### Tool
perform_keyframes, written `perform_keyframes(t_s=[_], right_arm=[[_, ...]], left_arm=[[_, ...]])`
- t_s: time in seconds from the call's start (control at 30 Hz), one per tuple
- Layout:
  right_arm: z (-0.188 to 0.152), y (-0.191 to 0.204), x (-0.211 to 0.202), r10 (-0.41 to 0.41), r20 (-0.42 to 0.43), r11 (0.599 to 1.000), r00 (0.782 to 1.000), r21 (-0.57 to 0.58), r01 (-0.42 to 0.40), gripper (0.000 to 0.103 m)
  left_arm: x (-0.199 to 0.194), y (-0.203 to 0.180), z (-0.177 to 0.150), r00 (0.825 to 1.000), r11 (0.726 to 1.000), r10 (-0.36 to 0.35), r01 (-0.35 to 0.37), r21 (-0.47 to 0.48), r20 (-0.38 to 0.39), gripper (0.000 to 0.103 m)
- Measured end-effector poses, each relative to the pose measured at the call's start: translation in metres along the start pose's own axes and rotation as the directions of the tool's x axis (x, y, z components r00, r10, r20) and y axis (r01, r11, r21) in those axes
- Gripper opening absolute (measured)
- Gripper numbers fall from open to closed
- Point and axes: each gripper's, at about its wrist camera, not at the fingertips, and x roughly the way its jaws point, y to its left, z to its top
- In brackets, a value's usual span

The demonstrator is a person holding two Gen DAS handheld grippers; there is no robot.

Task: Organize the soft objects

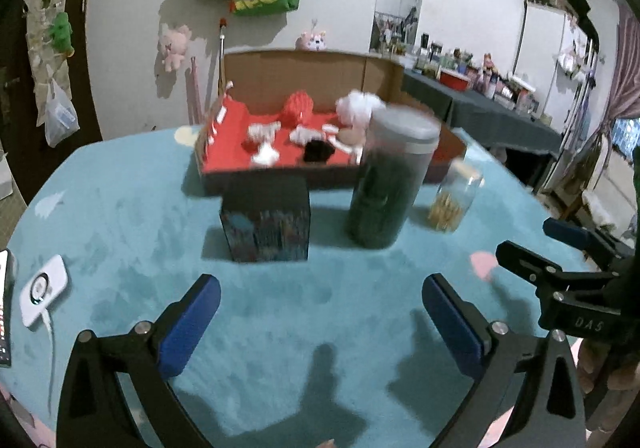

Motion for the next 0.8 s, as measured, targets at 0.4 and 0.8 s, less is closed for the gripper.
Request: perform_keyframes(t_s=[0.4,0.8], right_arm=[[-0.041,0.001,0.057,-0.051,-0.113,0.999,0.992,0.014,0.053,0.098],[-0.051,-0.004,0.070,-0.091,-0.176,0.993,0.980,0.054,0.101,0.098]], left_arm=[[0.062,0.015,-0.022,0.986,0.995,0.067,-0.077,-0.060,-0.152,0.103],[0.066,0.004,-0.027,0.975,0.987,0.152,-0.159,-0.028,-0.162,0.103]])
